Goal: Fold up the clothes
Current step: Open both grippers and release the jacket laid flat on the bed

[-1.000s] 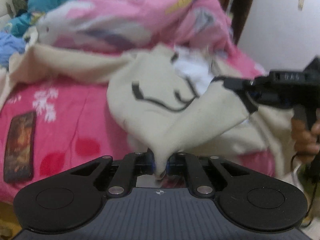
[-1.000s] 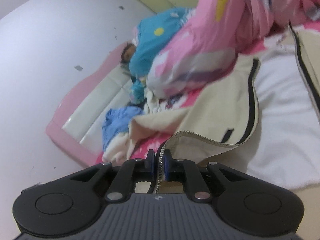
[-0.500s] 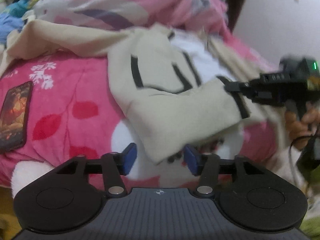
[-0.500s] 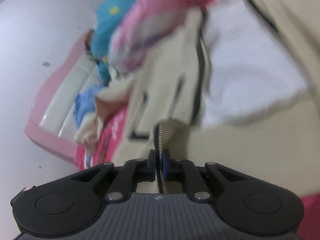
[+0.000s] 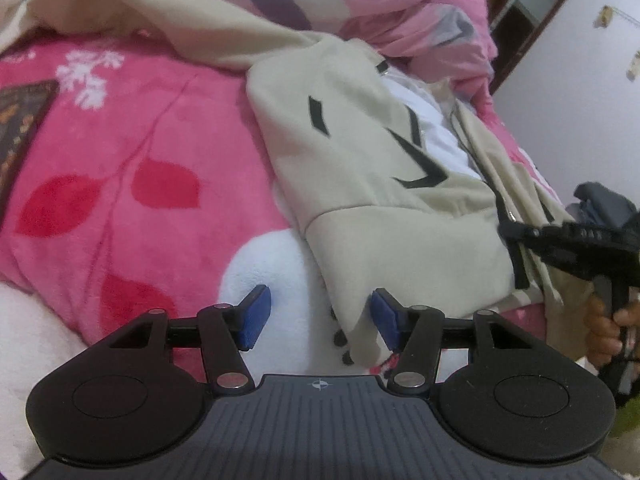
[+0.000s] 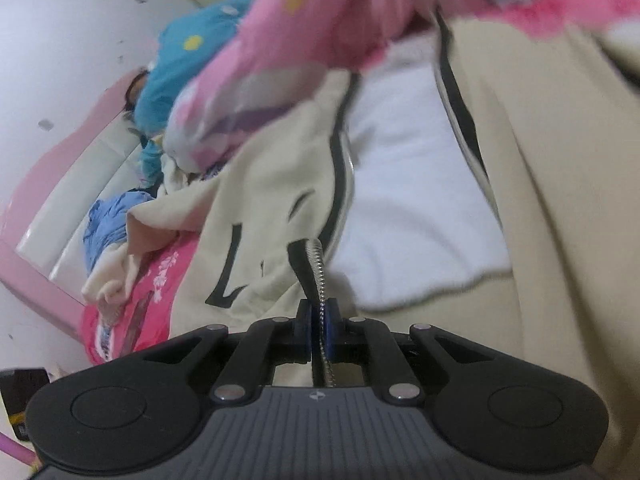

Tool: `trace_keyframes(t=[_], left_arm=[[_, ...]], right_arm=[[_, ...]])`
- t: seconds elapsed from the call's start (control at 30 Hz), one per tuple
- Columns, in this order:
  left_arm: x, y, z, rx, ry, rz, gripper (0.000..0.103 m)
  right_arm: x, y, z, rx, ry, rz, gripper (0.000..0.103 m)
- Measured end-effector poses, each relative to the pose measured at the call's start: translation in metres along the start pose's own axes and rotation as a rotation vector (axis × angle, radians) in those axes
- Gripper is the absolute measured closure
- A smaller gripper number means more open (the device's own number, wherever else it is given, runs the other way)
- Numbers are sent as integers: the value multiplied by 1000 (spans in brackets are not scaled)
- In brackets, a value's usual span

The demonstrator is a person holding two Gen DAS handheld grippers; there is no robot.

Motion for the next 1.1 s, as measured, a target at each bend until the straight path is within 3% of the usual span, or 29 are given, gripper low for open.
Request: trace_keyframes(t=[0.17,0.27,0.37,0.47,0.6,0.7,0.8,0.87,1.0,1.1], left_arm=[[2,-2,-1,8,25,-11,46],[7,1,1,24,-7,-56,47],[14,2,4,43,-72,-111,49],[21,4,5,62,-125,-161,49],[30,14,3,117,-161,-181,50],[37,16,0,146,-183,-164,50],[38,2,1,113,-213,-175,50],[33,-11,7,70,-207,-182,49],[37,-14,14,79,-248,-213,48],[36,-13,19,96,-257,-216,47]], right_arm=[[11,-8,9,-46,-2,55,97],[8,-6,10,-54,4,66,96],[-2,6,2,-62,56,109,81],[-8,24,-13,-9,73,131,63],[-14,35,-39,46,56,110,60],[-22,19,-61,27,30,43,58],[-21,-18,-86,-26,-21,-28,56],[-9,-48,-101,-63,-87,-8,56],[12,-90,-117,-86,-185,23,59],[15,-107,-109,-130,-258,-31,67]])
Point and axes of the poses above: each gripper's, at about its wrist camera, not at the fingertips, and y roughly against the way its jaws point, x to its right, z to its underside, the point moved 7 cm from there along -y, roughly the way its jaws point, and after that the axes turned 4 degrees about -x, right-handed, at the moved point
